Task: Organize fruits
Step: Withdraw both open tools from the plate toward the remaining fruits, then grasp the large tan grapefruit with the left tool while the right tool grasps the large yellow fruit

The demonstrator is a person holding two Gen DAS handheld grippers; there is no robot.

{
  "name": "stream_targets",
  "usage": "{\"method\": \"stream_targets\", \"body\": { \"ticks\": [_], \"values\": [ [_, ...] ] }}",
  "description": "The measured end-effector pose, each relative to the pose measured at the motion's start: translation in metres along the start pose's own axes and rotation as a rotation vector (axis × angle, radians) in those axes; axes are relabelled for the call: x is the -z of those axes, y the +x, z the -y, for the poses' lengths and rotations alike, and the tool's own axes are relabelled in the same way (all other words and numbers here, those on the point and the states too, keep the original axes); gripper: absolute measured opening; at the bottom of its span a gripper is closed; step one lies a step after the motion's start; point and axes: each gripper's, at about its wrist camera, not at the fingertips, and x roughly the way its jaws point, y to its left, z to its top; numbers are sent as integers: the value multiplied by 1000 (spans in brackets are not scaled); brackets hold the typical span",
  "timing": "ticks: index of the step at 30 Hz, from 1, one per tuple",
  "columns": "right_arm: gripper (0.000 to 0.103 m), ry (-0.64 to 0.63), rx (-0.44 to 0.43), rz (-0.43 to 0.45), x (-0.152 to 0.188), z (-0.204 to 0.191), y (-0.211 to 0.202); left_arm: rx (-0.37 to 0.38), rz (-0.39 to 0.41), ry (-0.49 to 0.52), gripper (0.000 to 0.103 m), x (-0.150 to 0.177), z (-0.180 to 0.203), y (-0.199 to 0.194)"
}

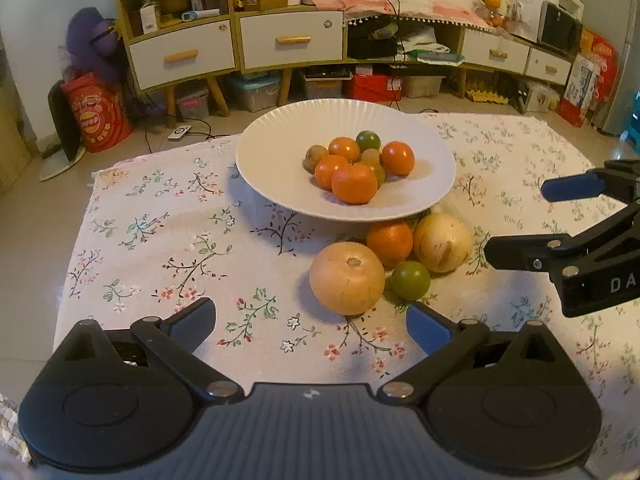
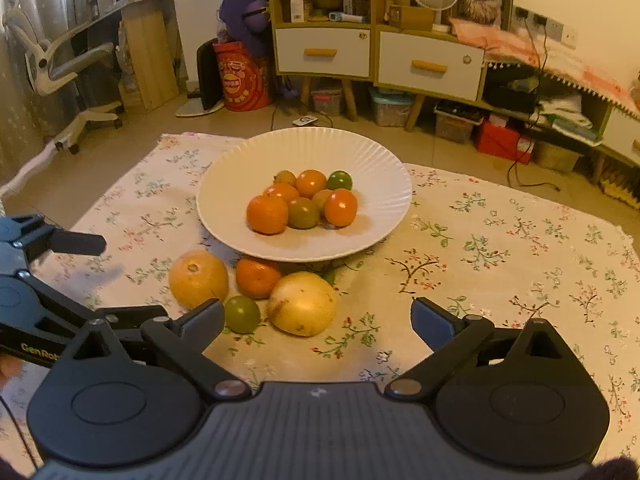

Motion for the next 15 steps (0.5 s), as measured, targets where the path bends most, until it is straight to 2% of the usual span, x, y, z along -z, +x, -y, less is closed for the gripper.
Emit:
{"method": "stream_targets", "body": {
  "ticks": [5, 15],
  "values": [
    [101, -21, 49, -16, 11, 0, 7, -21, 6, 56, 88, 6, 3, 8],
    [102, -34, 82, -53, 22, 2, 21, -30, 30, 45, 88, 11, 0, 23]
  ]
}}
